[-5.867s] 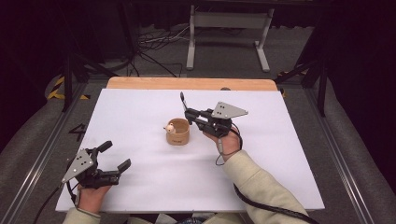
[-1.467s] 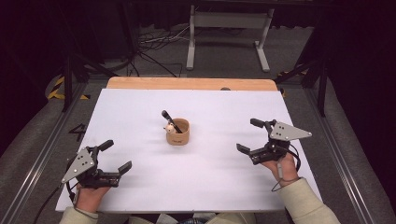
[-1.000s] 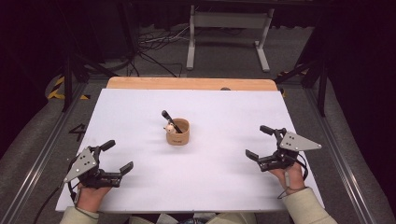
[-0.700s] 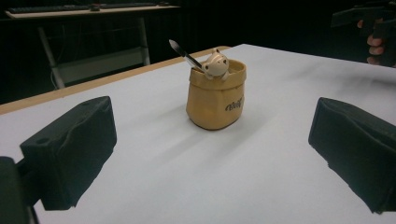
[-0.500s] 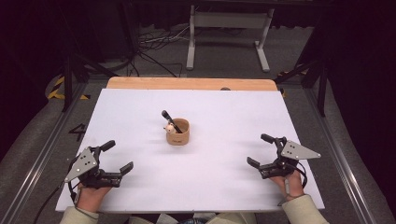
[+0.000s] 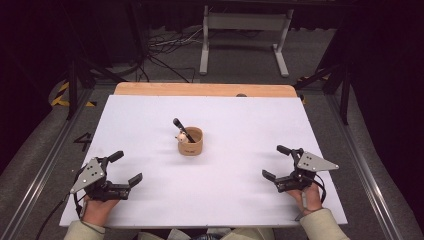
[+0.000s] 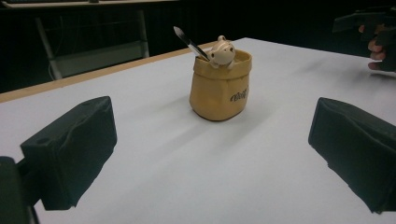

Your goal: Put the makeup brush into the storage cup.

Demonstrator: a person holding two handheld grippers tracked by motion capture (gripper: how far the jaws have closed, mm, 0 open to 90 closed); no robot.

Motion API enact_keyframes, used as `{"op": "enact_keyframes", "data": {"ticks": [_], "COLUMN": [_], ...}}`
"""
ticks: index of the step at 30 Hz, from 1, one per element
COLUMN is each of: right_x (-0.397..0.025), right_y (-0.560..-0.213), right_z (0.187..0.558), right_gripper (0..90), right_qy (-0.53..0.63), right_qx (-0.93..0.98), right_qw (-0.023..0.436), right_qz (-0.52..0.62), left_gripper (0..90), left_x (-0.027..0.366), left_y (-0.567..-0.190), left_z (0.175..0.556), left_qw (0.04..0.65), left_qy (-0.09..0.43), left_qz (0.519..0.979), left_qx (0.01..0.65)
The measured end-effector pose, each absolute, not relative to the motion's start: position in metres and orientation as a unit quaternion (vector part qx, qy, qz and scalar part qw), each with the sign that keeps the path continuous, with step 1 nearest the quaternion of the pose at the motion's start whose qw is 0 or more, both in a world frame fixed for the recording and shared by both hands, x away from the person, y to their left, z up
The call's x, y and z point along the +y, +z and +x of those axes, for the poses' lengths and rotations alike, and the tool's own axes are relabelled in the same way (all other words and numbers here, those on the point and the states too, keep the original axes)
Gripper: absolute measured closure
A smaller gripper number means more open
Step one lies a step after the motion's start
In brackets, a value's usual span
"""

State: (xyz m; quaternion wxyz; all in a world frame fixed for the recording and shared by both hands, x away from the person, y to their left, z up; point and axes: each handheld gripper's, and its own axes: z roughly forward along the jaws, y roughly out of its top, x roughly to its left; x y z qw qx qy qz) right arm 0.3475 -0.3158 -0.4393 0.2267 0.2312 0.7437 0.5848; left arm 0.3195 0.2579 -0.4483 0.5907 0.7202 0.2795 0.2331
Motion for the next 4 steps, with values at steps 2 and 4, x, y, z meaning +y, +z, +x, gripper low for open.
{"op": "enact_keyframes", "data": {"ticks": [2,4], "right_x": [-0.3163,-0.3165], "right_y": [-0.4390,-0.4384], "right_z": [0.3475,0.3471], "right_gripper": [0.0,0.0], "right_qy": [0.585,0.585], "right_qx": [0.743,0.743], "right_qw": [0.228,0.227], "right_qz": [0.232,0.234], "left_gripper": [1.8,1.8], "left_x": [0.2577,0.2573], "left_y": [-0.4483,-0.4480], "left_z": [0.3195,0.3193], "left_qw": [0.592,0.592], "left_qy": [0.233,0.231], "left_qz": [0.719,0.719], "left_qx": [0.280,0.282]}}
